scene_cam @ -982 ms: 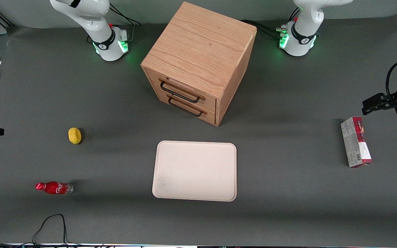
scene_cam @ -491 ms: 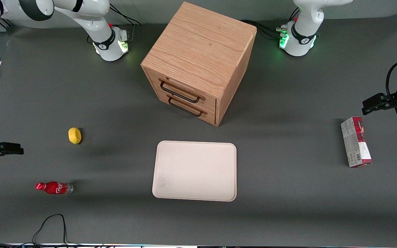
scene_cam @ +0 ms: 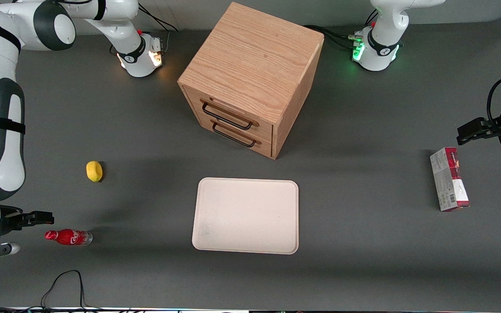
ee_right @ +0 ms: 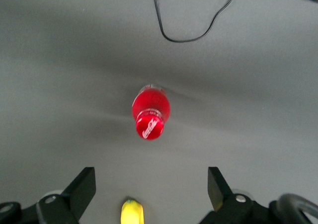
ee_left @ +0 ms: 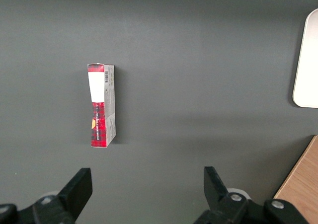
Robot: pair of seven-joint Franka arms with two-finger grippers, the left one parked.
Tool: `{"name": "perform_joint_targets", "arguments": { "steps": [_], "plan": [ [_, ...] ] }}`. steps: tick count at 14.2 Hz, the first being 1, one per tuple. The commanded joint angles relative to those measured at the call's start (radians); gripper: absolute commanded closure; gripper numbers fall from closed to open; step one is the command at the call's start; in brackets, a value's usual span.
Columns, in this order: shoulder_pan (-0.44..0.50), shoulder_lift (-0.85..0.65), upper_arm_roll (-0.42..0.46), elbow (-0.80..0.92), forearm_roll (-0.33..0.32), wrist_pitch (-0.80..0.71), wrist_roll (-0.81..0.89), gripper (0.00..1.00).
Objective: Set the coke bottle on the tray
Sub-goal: 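Move the open right gripper down over the red Coca-Cola bottle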
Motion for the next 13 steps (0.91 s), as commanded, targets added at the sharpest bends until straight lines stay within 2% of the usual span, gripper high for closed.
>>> {"name": "perform_joint_targets", "arguments": {
  "steps": [1, 13],
  "plan": [
    [-0.01, 0.039, 0.022, 0.047, 0.009, 0.027, 0.024, 0.0],
    [-0.011, 0.118, 0.03, 0.036, 0.015, 0.15, 0.025, 0.0]
  ]
}}
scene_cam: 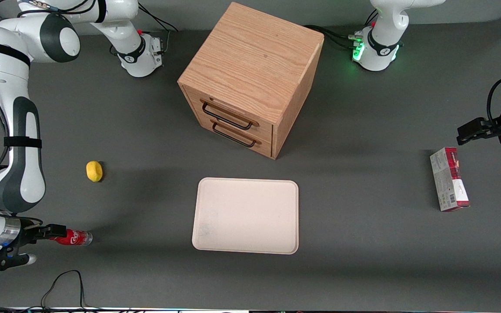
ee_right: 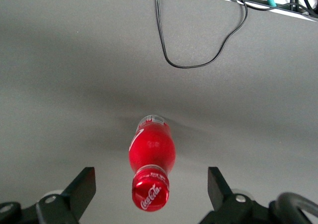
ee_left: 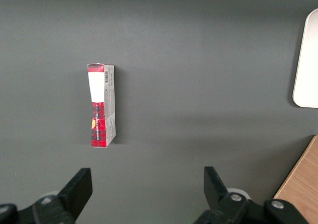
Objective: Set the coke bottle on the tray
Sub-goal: 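Close the right gripper around the bottle's neck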
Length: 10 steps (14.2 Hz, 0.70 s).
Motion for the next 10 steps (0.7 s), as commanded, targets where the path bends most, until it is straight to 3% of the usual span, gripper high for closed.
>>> {"name": "perform_joint_targets", "arguments": {
  "steps": [1, 3, 4, 5, 6, 10],
  "plan": [
    [-0.003, 0.028, 0.009, 0.029, 0.012, 0.021, 0.025, 0.0],
    [-0.003, 0.029, 0.009, 0.028, 0.015, 0.021, 0.025, 0.01],
    [-0.001, 0.027, 0.009, 0.028, 0.015, 0.021, 0.025, 0.22],
    [-0.001, 0.024, 0.009, 0.028, 0.015, 0.016, 0.025, 0.86],
    [-0.003, 0.018, 0.009, 0.028, 0.015, 0.009, 0.025, 1.0],
    [0.0, 0.006, 0.009, 0.026, 0.018, 0.0, 0.027, 1.0]
  ]
}}
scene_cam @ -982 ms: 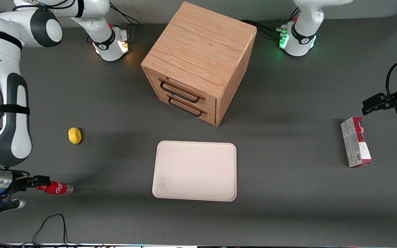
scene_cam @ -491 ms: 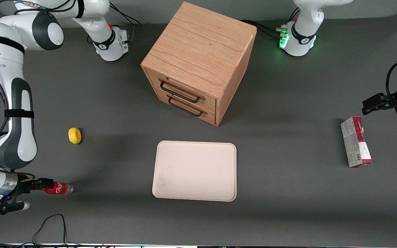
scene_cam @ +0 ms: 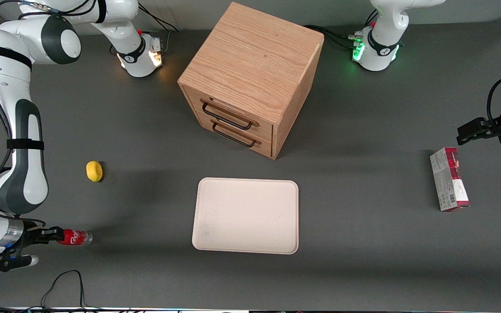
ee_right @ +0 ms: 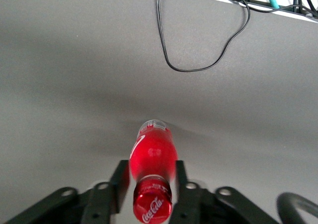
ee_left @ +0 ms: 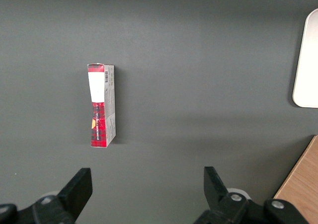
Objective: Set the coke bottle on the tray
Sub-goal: 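Close the right gripper around the bottle's neck, then lift the bottle with the right gripper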
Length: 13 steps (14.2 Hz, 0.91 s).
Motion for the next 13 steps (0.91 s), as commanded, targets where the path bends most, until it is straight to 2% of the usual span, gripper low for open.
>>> {"name": "perform_joint_targets", "arguments": {
  "steps": [1, 7, 13],
  "plan": [
    [-0.001, -0.008, 0.006, 0.018, 0.014, -0.017, 0.02, 1.0],
    [0.003, -0.019, 0.006, 0.018, 0.012, -0.046, 0.023, 1.0],
    [0.016, -0.178, 0.004, 0.021, 0.0, -0.291, 0.064, 1.0]
  ]
}}
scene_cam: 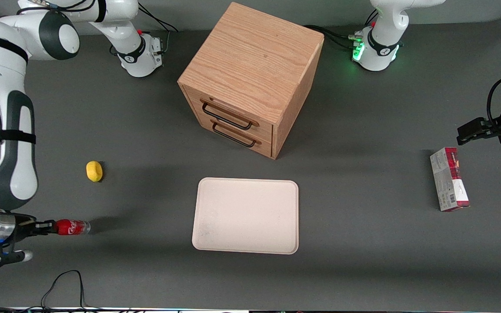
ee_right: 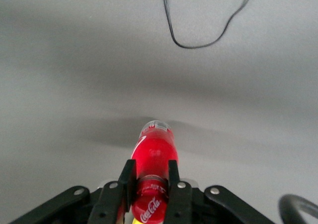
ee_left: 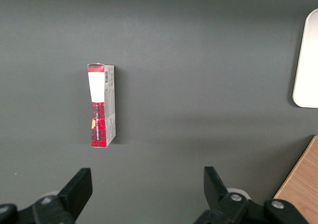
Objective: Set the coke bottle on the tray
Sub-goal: 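Lift the bottle with the right gripper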
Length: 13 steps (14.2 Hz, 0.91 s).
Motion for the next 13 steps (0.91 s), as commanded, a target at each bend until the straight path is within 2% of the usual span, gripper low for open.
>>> {"name": "perform_joint_targets", "arguments": {
  "steps": [1, 4, 6, 12, 13],
  "plan": [
    [0.009, -0.144, 0.0, -0.015, -0.003, -0.134, 0.037, 1.0],
    [0.006, -0.289, -0.009, -0.085, -0.004, -0.271, 0.024, 1.0],
    [0.001, -0.395, -0.025, -0.199, -0.01, -0.268, 0.017, 1.0],
    [0.018, -0.483, -0.023, -0.3, -0.02, -0.265, 0.038, 1.0],
    [0.055, -0.48, -0.022, -0.296, -0.015, -0.268, 0.07, 1.0]
  ]
}}
